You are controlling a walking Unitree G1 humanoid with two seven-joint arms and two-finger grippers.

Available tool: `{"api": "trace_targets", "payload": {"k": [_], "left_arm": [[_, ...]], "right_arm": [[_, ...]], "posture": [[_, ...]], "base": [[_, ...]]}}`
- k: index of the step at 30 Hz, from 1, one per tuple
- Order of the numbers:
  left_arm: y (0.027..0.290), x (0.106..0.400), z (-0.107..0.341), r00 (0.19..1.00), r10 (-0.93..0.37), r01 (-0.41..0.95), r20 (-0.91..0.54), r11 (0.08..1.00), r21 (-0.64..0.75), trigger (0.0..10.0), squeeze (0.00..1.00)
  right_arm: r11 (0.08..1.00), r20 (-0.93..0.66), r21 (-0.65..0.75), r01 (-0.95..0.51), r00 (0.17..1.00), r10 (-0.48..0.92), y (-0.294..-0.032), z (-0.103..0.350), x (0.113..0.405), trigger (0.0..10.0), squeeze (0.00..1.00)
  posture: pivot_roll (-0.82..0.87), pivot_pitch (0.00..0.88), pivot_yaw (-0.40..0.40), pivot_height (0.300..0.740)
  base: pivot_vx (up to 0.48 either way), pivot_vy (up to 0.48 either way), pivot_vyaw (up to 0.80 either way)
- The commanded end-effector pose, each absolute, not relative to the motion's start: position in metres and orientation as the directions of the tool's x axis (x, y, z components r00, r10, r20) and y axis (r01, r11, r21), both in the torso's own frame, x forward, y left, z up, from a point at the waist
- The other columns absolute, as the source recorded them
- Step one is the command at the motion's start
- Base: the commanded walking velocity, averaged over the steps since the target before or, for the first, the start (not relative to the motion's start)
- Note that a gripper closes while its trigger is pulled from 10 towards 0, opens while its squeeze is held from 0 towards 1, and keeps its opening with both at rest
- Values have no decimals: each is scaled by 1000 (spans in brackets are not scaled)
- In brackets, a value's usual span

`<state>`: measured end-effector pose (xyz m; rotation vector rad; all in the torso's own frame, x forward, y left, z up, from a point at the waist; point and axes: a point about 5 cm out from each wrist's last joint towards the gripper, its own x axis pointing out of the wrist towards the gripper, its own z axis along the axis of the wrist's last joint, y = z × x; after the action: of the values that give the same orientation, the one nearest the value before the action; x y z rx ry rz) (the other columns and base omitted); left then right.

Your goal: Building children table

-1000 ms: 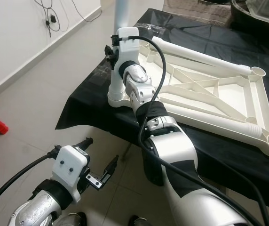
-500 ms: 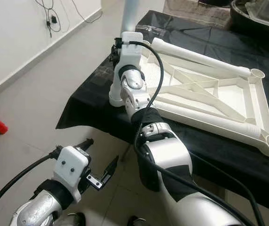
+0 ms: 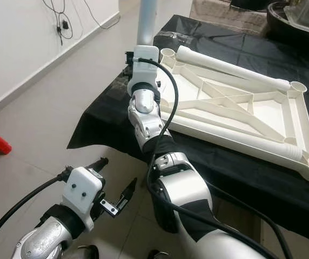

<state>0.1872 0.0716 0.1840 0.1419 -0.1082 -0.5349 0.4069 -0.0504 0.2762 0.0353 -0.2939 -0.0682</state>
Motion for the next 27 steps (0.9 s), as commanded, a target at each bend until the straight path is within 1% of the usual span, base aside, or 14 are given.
{"api": "trace_targets", "payload": {"k": [1, 6, 11, 13, 14, 15, 17, 19, 21, 22, 24, 25, 26, 27], "left_arm": [[72, 188, 179, 852, -522, 509, 48, 845, 164, 10000, 0], [73, 191, 177, 853, -520, 507, 46, 846, 166, 10000, 0], [74, 193, 177, 854, -518, 505, 47, 847, 164, 10000, 0], [76, 199, 174, 863, -505, 495, 37, 857, 139, 10000, 27], [76, 199, 174, 863, -505, 495, 37, 857, 139, 10000, 27], [77, 202, 172, 866, -498, 491, 33, 862, 127, 10000, 1000], [77, 202, 172, 866, -498, 491, 33, 862, 127, 10000, 1000], [76, 207, 170, 865, -500, 495, 34, 863, 100, 10000, 1000], [75, 208, 170, 862, -506, 501, 36, 861, 92, 10000, 1000], [75, 210, 169, 862, -507, 501, 31, 858, 111, 10000, 1000], [75, 210, 169, 862, -507, 501, 31, 858, 111, 10000, 1000], [76, 214, 169, 870, -493, 484, 21, 860, 159, 10000, 1000], [82, 222, 170, 887, -462, 449, 13, 868, 211, 10000, 0], [82, 222, 170, 887, -462, 449, 13, 868, 211, 10000, 0]], "right_arm": [[979, 60, 0, 205, 977, -205, -57, 224, 406, 10000, 0], [981, 118, 94, 167, 977, -178, -51, 242, 406, 10000, 0], [981, 150, 120, 155, 974, -172, -50, 251, 405, 10000, 0], [970, 360, 238, 46, 924, -132, -57, 299, 402, 10000, 0], [970, 360, 238, 46, 924, -132, -57, 299, 402, 10000, 0], [963, 452, 271, -14, 885, -115, -62, 319, 398, 10000, 0], [963, 452, 271, -14, 885, -115, -62, 319, 398, 10000, 0], [955, 563, 282, -96, 822, -83, -71, 342, 387, 10000, 0], [952, 587, 280, -123, 807, -69, -73, 346, 384, 10000, 0], [948, 602, 270, -170, 798, -29, -74, 347, 380, 10000, 0], [948, 602, 270, -170, 798, -29, -74, 347, 380, 10000, 0], [941, 600, 255, -224, 799, 28, -74, 342, 377, 10000, 0], [926, 576, 244, -288, 811, 101, -73, 330, 374, 10000, 0], [926, 576, 244, -288, 811, 101, -73, 330, 374, 10000, 0]], "posture": [[238, 180, -77, 740], [242, 165, -77, 740], [242, 160, -76, 740], [235, 120, -76, 740], [235, 120, -76, 740], [234, 114, -75, 740], [234, 114, -75, 740], [222, 82, -69, 740], [222, 82, -69, 740], [217, 69, -69, 740], [217, 69, -69, 740], [212, 59, -63, 740], [209, 47, -65, 740], [209, 47, -65, 740]], "base": [[0, 0, 0], [0, 0, 0], [0, 0, 0], [0, 0, 0], [0, 0, 0], [0, 0, 0], [0, 0, 0], [0, 0, 0], [0, 0, 0], [0, 0, 0], [0, 0, 0], [0, 0, 0], [0, 0, 0], [0, 0, 0]]}}
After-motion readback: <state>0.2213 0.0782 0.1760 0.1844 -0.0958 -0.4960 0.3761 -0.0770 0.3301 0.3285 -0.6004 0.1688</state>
